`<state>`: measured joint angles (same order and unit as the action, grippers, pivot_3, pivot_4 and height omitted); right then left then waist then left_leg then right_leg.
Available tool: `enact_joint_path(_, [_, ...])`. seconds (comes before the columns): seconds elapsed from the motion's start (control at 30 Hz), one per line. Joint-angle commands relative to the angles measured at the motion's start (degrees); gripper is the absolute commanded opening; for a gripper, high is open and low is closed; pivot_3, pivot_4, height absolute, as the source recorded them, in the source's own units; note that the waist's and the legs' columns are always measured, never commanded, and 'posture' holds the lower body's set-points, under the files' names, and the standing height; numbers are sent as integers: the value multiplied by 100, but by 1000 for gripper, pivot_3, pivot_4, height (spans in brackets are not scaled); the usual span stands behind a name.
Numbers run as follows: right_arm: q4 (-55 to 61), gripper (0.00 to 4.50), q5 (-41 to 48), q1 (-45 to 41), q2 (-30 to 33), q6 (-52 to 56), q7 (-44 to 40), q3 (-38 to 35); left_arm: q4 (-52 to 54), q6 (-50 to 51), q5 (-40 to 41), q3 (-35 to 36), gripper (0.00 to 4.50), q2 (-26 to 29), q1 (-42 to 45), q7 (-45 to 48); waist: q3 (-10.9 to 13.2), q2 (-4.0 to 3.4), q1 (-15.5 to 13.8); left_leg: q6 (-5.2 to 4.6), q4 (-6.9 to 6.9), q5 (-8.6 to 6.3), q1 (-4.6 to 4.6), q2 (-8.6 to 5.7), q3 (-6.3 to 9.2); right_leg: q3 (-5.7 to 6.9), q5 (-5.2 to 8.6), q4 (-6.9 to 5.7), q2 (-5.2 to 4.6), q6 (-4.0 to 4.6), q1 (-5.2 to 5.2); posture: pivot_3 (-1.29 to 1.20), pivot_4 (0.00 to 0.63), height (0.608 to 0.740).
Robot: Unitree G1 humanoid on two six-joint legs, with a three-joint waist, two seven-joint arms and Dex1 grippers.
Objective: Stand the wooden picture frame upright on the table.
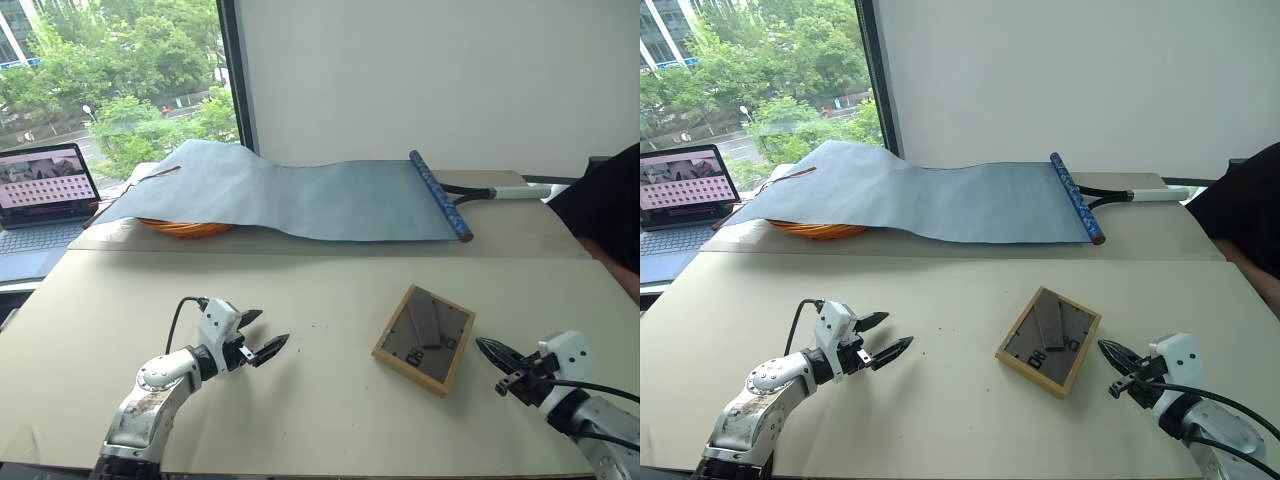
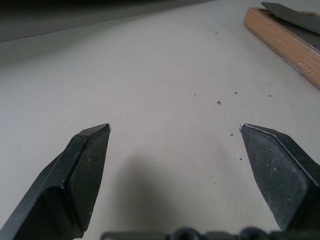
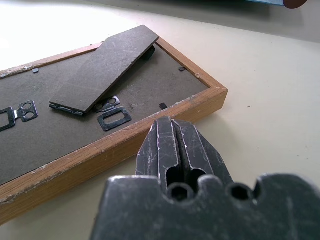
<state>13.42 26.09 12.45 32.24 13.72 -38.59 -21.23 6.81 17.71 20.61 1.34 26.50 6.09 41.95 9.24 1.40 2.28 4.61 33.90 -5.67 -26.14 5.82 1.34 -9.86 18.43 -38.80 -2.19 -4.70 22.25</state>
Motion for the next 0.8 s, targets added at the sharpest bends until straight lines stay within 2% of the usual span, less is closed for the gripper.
enact_joint_path(0.03, [154, 45, 205, -67, 190, -18, -172, -263, 102, 374, 467, 215, 4500, 182, 253, 309, 0, 0, 0, 0, 0, 0, 0, 0, 0, 0, 0, 0, 0, 0, 0, 0, 150, 714])
enact_joint_path(0.1, [341, 45, 517, -135, 556, 350, -449, -447, 154, 996, 1130, 434, 4500, 463, 663, 775, 5, -1, -5, 0, 0, 0, -2, -1, 2, 3, 1, -1, 0, -1, 1, 0, 150, 714])
enact_joint_path(0.17, [439, 45, 652, -155, 822, 553, -600, -515, 150, 1279, 1385, 461, 4500, 652, 914, 1028, 5, -2, -7, 1, 3, 2, -3, -1, 5, 8, 4, -3, 0, -7, 1, 0, 150, 714])
enact_joint_path(0.27, [640, 0, 806, -130, 1251, 909, -782, -607, 134, 1492, 1515, 370, 3678, 848, 1227, 1302, 4, -4, 1, 1, 1, 2, 0, -2, 8, 9, 6, 0, 0, -8, -6, 0, 150, 714])
enact_joint_path(0.37, [884, 0, 966, -263, 1798, 1547, -804, -671, -60, 1574, 1249, -36, 2571, 917, 1728, 1492, 5, -2, 3, 0, -2, 1, -3, -3, 10, 12, 6, 2, 0, -3, -6, 0, 150, 714])
enact_joint_path(0.4, [924, 0, 914, -302, 1930, 1686, -755, -648, -121, 1582, 1138, -222, 2348, 906, 1860, 1563, 5, -1, 2, 0, -2, 1, -4, -3, 11, 12, 6, 2, 0, -2, -5, 0, 150, 714])
enact_joint_path(0.5, [907, 0, 678, -343, 2185, 1979, -613, -485, -416, 1525, 800, -687, 1191, 741, 2181, 1592, 5, -1, -10, -1, 2, 2, -3, -5, 15, 16, 5, 3, 0, -3, -9, 0, 150, 714])
enact_joint_path(0.57, [768, 0, 486, -471, 2237, 2105, -439, -306, -760, 1399, 536, -973, 532, 469, 2473, 1525, 6, 1, -24, -1, 3, 2, -4, -6, 16, 16, 6, 4, 0, -5, -10, 0, 150, 714])
enact_joint_path(0.6, [694, 0, 374, -546, 2256, 2173, -358, -198, -930, 1329, 406, -1121, 53, 310, 2624, 1500, 6, 2, -23, -1, 4, 2, -5, -7, 17, 16, 6, 5, 0, -5, -10, 0, 150, 714])
enact_joint_path(0.8, [272, 0, -120, -1086, 2112, 2409, -144, 613, -2093, 861, -447, -1982, 53, -875, 3430, 1289, 8, 3, -43, -2, 13, 2, -17, -13, 22, 16, 2, 6, -1, -5, -6, 0, 150, 714])
